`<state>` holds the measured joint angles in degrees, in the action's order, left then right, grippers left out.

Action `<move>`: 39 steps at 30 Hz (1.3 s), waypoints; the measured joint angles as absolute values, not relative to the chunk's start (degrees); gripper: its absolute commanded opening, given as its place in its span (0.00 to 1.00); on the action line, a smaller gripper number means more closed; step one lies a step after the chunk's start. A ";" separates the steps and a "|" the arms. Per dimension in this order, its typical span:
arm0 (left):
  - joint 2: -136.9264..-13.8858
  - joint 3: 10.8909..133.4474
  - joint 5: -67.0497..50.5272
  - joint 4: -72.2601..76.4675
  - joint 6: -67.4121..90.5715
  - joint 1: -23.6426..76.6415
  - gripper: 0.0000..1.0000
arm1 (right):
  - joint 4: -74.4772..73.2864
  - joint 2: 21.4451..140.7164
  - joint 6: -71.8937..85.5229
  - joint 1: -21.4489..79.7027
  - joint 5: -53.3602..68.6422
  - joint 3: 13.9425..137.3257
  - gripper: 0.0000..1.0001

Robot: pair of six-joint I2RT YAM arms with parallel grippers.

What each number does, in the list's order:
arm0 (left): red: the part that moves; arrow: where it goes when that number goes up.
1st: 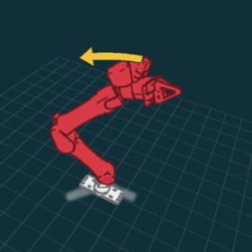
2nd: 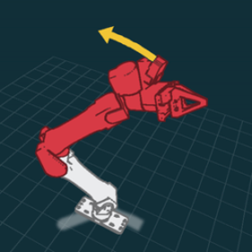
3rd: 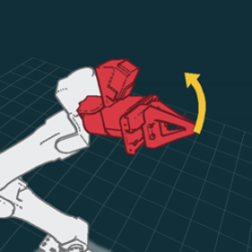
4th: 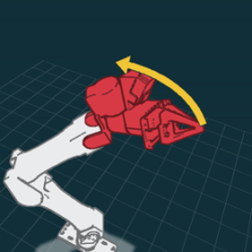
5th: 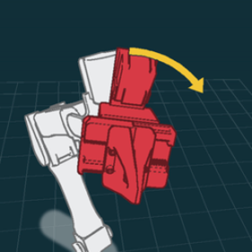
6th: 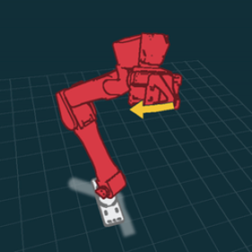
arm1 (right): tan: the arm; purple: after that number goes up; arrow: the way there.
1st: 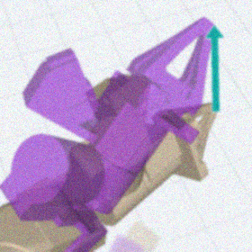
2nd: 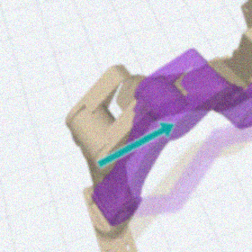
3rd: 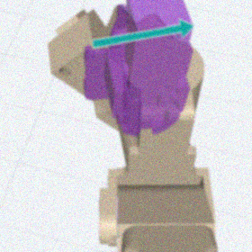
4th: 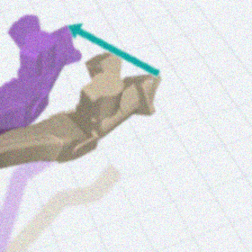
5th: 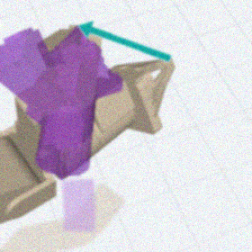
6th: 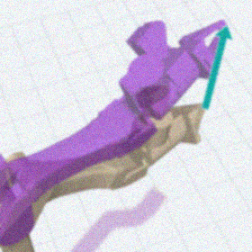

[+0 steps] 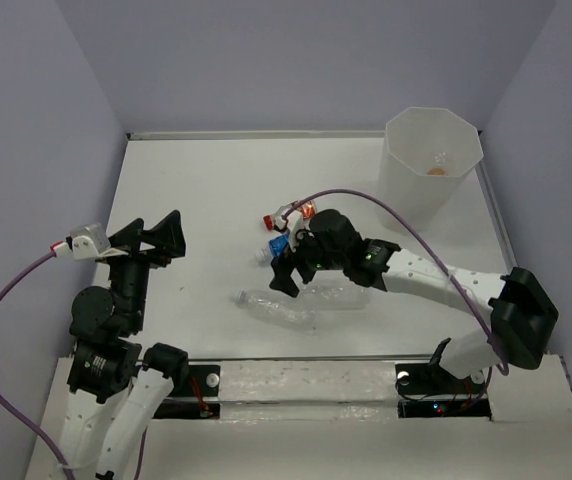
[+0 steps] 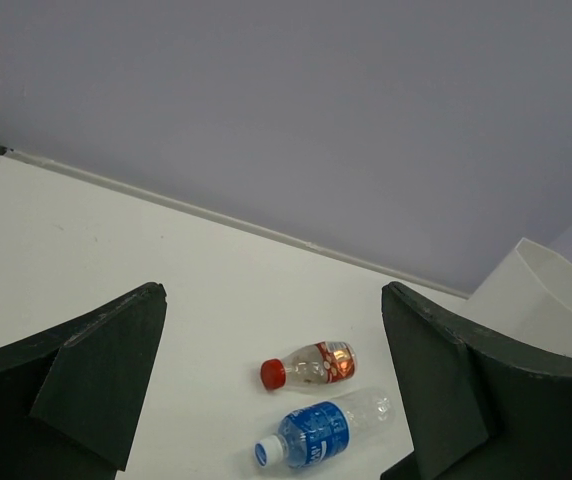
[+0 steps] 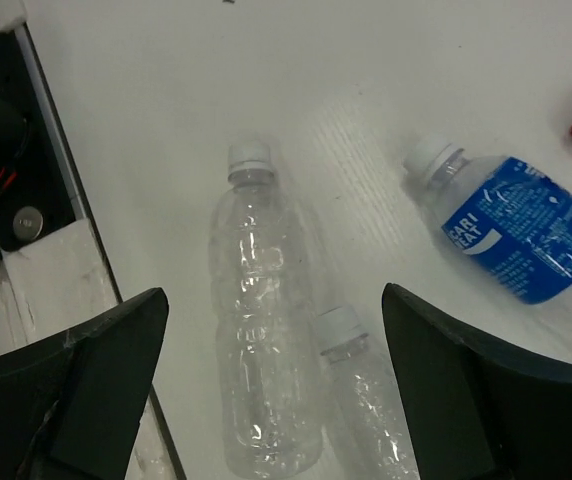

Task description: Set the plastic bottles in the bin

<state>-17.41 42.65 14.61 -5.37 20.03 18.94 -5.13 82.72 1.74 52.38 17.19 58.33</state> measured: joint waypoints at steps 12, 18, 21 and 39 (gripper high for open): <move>-17.50 42.65 13.67 -5.37 20.01 18.52 0.99 | -15.07 101.32 -4.16 62.22 6.59 70.85 0.96; -17.50 42.65 13.50 -5.37 20.01 18.52 0.99 | -18.00 106.54 -5.43 63.40 3.79 74.32 0.90; -17.50 42.65 13.47 -5.37 20.03 18.52 0.99 | -18.65 108.75 -5.85 63.88 2.74 76.27 0.88; -17.43 42.65 13.47 -5.37 20.01 18.65 0.99 | -18.11 110.56 -3.07 66.46 0.27 81.38 0.56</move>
<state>-17.43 42.65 13.47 -5.37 20.01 18.65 -18.11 110.56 -3.07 66.46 0.27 81.38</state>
